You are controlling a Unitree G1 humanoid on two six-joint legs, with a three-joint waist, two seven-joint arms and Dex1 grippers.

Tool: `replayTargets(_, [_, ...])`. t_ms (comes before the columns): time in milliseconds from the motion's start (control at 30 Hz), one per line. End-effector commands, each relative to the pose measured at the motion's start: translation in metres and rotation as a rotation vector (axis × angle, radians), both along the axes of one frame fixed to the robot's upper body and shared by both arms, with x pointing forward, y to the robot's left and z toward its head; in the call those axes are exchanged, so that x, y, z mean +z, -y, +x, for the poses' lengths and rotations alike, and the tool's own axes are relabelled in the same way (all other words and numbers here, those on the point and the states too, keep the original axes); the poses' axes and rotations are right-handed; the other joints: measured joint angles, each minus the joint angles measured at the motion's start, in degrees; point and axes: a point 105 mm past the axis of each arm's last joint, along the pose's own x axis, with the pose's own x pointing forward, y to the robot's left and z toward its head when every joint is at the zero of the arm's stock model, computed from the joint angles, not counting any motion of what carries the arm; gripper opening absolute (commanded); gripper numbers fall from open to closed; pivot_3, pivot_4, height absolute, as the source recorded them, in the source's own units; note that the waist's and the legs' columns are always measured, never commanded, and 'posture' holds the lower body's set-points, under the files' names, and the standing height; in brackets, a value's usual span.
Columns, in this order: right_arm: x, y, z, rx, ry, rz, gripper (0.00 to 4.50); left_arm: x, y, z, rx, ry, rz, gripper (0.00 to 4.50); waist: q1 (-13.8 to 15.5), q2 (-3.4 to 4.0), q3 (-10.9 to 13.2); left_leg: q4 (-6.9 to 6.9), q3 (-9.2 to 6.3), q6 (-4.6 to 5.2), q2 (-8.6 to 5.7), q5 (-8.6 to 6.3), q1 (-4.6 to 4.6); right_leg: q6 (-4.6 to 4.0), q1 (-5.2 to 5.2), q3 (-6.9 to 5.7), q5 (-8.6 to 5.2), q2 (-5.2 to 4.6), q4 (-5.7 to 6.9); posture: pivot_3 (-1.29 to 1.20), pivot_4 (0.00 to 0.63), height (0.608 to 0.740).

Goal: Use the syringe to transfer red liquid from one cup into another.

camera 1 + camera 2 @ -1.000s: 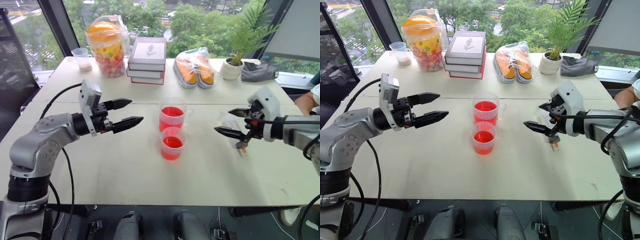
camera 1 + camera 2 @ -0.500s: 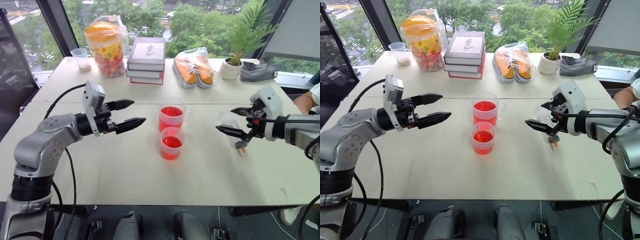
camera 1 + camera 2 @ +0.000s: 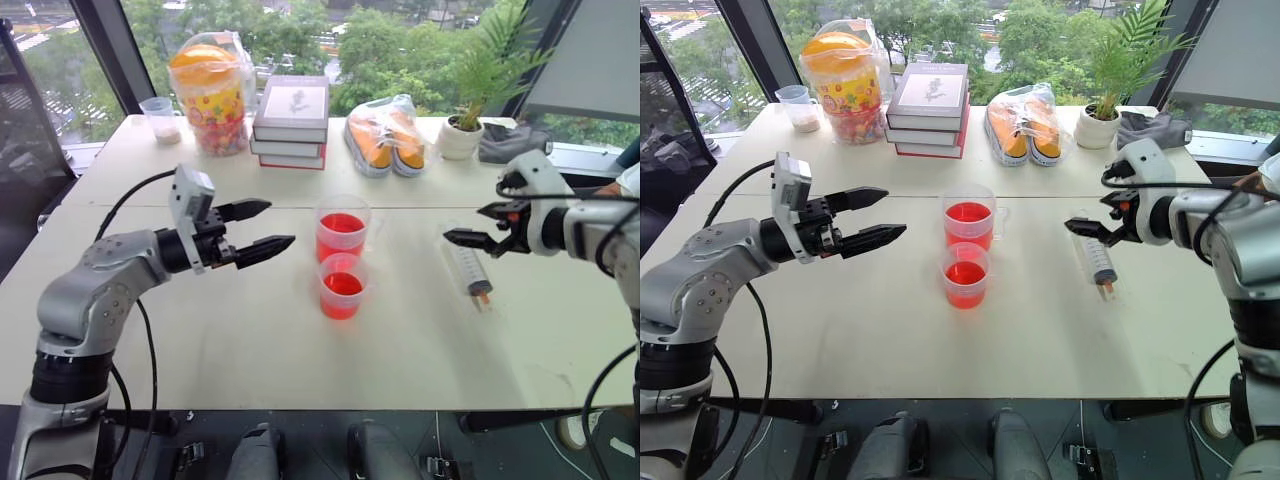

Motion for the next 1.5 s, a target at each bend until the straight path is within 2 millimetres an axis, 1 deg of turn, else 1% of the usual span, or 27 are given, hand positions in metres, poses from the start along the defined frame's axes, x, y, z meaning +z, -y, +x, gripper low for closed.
replayTargets(33, [-0.014, 0.026, 0.023, -0.202, -0.112, -0.011, 4.45, 0.008, 0.005, -0.002, -0.006, 0.063, -0.007, 4.50, 0.02, 0.00, 0.00, 0.00, 0.02, 0.00, 0.00, 0.00, 0.00, 0.00, -0.01, 0.03, 0.01, 0.00, 0.00, 0.00, 0.150, 0.740])
replayTargets(133, [-0.026, 0.030, 0.031, -0.239, -0.192, 0.002, 4.45, 0.009, 0.006, -0.002, 0.001, 0.073, -0.019, 4.50, 0.38, 0.00, 0.00, -0.07, 0.02, 0.00, -0.01, 0.00, -0.06, 0.09, -0.08, 0.01, 0.05, 0.01, 0.02, 0.00, 0.150, 0.740])
replayTargets(267, [-0.045, 0.024, 0.037, -0.222, -0.278, -0.007, 4.45, 0.007, 0.006, -0.003, 0.013, 0.075, -0.027, 4.50, 0.34, 0.00, 0.00, -0.11, 0.03, 0.01, -0.01, -0.01, -0.14, 0.21, -0.12, -0.03, 0.11, -0.01, -0.01, 0.00, 0.150, 0.740])
replayTargets(400, [-0.065, 0.019, 0.039, -0.203, -0.348, -0.006, 4.45, 0.007, 0.003, -0.003, 0.033, 0.083, -0.037, 4.50, 0.24, 0.00, 0.00, -0.12, 0.03, 0.02, -0.01, -0.01, -0.12, 0.22, -0.12, -0.04, 0.11, -0.01, 0.00, 0.00, 0.150, 0.740])
replayTargets(533, [-0.075, 0.014, 0.040, -0.184, -0.380, -0.011, 4.45, 0.006, 0.001, -0.004, 0.050, 0.089, -0.039, 4.50, 0.05, 0.01, 0.00, -0.11, 0.03, 0.01, -0.01, -0.01, -0.09, 0.22, -0.12, -0.03, 0.12, 0.00, 0.06, 0.00, 0.150, 0.740])
replayTargets(567, [-0.077, 0.013, 0.041, -0.178, -0.387, -0.013, 3.91, 0.006, 0.000, -0.004, 0.054, 0.089, -0.039, 4.50, 0.03, 0.01, 0.00, -0.10, 0.03, 0.00, -0.01, 0.00, -0.08, 0.22, -0.10, -0.03, 0.12, 0.00, 0.07, 0.00, 0.150, 0.740])
replayTargets(633, [-0.079, 0.011, 0.042, -0.167, -0.391, -0.026, 3.10, 0.006, 0.000, -0.004, 0.057, 0.090, -0.038, 4.50, 0.04, 0.01, 0.00, -0.09, 0.02, 0.00, -0.01, 0.00, -0.06, 0.22, -0.08, -0.03, 0.12, 0.00, 0.07, 0.00, 0.150, 0.740])
replayTargets(667, [-0.080, 0.012, 0.042, -0.167, -0.389, -0.033, 2.50, 0.006, -0.001, -0.004, 0.059, 0.091, -0.039, 4.50, 0.04, 0.01, 0.00, -0.08, 0.02, -0.01, -0.01, 0.00, -0.06, 0.22, -0.08, -0.03, 0.12, 0.00, 0.07, 0.00, 0.150, 0.740])
replayTargets(733, [-0.081, 0.012, 0.043, -0.166, -0.388, -0.035, 1.56, 0.007, -0.001, -0.004, 0.063, 0.096, -0.041, 4.50, -0.10, 0.01, -0.01, -0.08, 0.02, -0.01, -0.01, 0.00, -0.04, 0.22, -0.07, -0.03, 0.12, 0.00, 0.08, 0.00, 0.150, 0.740])
replayTargets(767, [-0.081, 0.012, 0.043, -0.165, -0.389, -0.033, 1.39, 0.007, -0.001, -0.005, 0.064, 0.098, -0.041, 4.50, -0.14, 0.01, -0.01, -0.08, 0.02, -0.01, 0.00, 0.00, -0.03, 0.22, -0.07, -0.03, 0.12, 0.01, 0.08, 0.00, 0.150, 0.740])
replayTargets(833, [-0.078, 0.011, 0.045, -0.161, -0.377, -0.026, 1.39, 0.006, -0.002, -0.005, 0.064, 0.089, -0.048, 4.50, -0.21, 0.01, -0.01, -0.08, 0.02, -0.01, 0.00, 0.01, -0.02, 0.22, -0.06, -0.03, 0.12, 0.01, 0.09, 0.00, 0.150, 0.740])
replayTargets(900, [-0.067, 0.012, 0.050, -0.163, -0.322, -0.025, 1.39, 0.006, -0.002, -0.004, 0.057, 0.092, -0.032, 4.50, -0.22, 0.01, -0.01, -0.08, 0.02, -0.01, 0.00, 0.01, -0.01, 0.21, -0.05, -0.03, 0.12, 0.01, 0.09, 0.00, 0.150, 0.740])
replayTargets(967, [-0.041, 0.008, 0.060, -0.137, -0.200, 0.001, 1.39, 0.011, -0.003, -0.002, 0.055, 0.104, -0.034, 4.50, -0.21, 0.02, 0.00, -0.08, 0.04, -0.03, 0.00, 0.02, -0.02, 0.21, -0.06, -0.02, 0.12, 0.01, 0.09, 0.00, 0.150, 0.740])
replayTargets(1033, [0.011, -0.007, 0.070, -0.051, 0.042, 0.095, 1.39, 0.021, -0.004, -0.002, 0.044, 0.114, -0.056, 4.50, -0.14, 0.08, 0.04, -0.08, 0.03, -0.03, 0.00, 0.02, -0.04, 0.22, -0.09, -0.02, 0.12, 0.01, 0.09, 0.00, 0.150, 0.740])
replayTargets(1067, [0.027, -0.011, 0.070, -0.027, 0.116, 0.123, 1.39, 0.023, -0.004, -0.001, 0.041, 0.115, -0.061, 4.50, -0.13, 0.10, 0.05, -0.09, 0.04, -0.03, -0.01, 0.02, -0.08, 0.22, -0.15, 0.00, 0.12, 0.01, 0.11, 0.00, 0.150, 0.740])
replayTargets(1100, [0.053, -0.021, 0.068, 0.020, 0.242, 0.179, 1.39, 0.024, -0.005, -0.001, 0.038, 0.115, -0.055, 4.50, -0.06, 0.11, 0.05, -0.10, 0.03, -0.04, -0.01, 0.02, -0.09, 0.23, -0.18, -0.01, 0.12, 0.02, 0.13, 0.00, 0.150, 0.740])
replayTargets(1167, [0.091, -0.038, 0.059, 0.089, 0.458, 0.248, 1.39, 0.025, -0.006, 0.002, 0.036, 0.114, -0.041, 4.50, 0.04, 0.11, 0.05, -0.20, 0.00, -0.04, 0.01, 0.02, -0.09, 0.24, -0.20, -0.02, 0.13, 0.04, 0.15, 0.00, 0.150, 0.740])
replayTargets(1200, [0.101, -0.043, 0.054, 0.104, 0.527, 0.266, 1.39, 0.025, -0.006, 0.002, 0.036, 0.114, -0.037, 4.50, 0.13, 0.11, 0.04, -0.24, -0.02, -0.04, 0.03, 0.02, -0.08, 0.24, -0.20, -0.04, 0.12, 0.06, 0.16, 0.00, 0.150, 0.740])
replayTargets(1233, [0.111, -0.052, 0.048, 0.134, 0.596, 0.311, 1.39, 0.026, -0.006, 0.003, 0.031, 0.114, -0.035, 4.50, 0.21, 0.10, 0.03, -0.26, -0.06, -0.04, 0.04, 0.02, -0.08, 0.24, -0.20, -0.09, 0.12, 0.07, 0.14, 0.00, 0.150, 0.740])
replayTargets(1267, [0.120, -0.070, 0.039, 0.201, 0.663, 0.377, 1.39, 0.028, -0.005, 0.004, 0.021, 0.115, -0.034, 4.50, 0.25, 0.07, 0.01, -0.28, -0.07, -0.04, 0.05, 0.02, -0.08, 0.25, -0.19, -0.11, 0.11, 0.07, 0.13, 0.00, 0.150, 0.740])
replayTargets(1333, [0.131, -0.104, 0.019, 0.334, 0.763, 0.513, 1.39, 0.031, -0.002, 0.007, 0.000, 0.118, -0.027, 4.50, 0.14, 0.05, 0.00, -0.26, -0.07, -0.04, 0.06, 0.02, -0.09, 0.25, -0.16, -0.13, 0.11, 0.07, 0.12, 0.00, 0.150, 0.740])
replayTargets(1367, [0.130, -0.115, 0.013, 0.374, 0.787, 0.569, 1.39, 0.033, 0.000, 0.008, -0.007, 0.118, -0.024, 4.50, 0.10, 0.05, 0.00, -0.25, -0.05, -0.04, 0.06, 0.02, -0.08, 0.25, -0.15, -0.12, 0.11, 0.06, 0.12, 0.00, 0.150, 0.740])
replayTargets(1400, [0.127, -0.121, 0.011, 0.379, 0.790, 0.600, 1.39, 0.033, 0.000, 0.009, -0.011, 0.118, -0.020, 4.50, 0.06, 0.06, 0.01, -0.23, -0.05, -0.04, 0.05, 0.02, -0.08, 0.25, -0.14, -0.12, 0.12, 0.05, 0.15, 0.00, 0.150, 0.740])
replayTargets(1500, [0.106, -0.146, 0.004, 0.446, 0.814, 0.633, 1.39, 0.036, 0.003, 0.009, -0.032, 0.118, -0.014, 4.50, 0.31, 0.06, 0.00, -0.17, -0.04, -0.08, 0.03, 0.04, -0.08, 0.25, -0.11, -0.12, 0.12, 0.01, 0.18, 0.00, 0.150, 0.740])
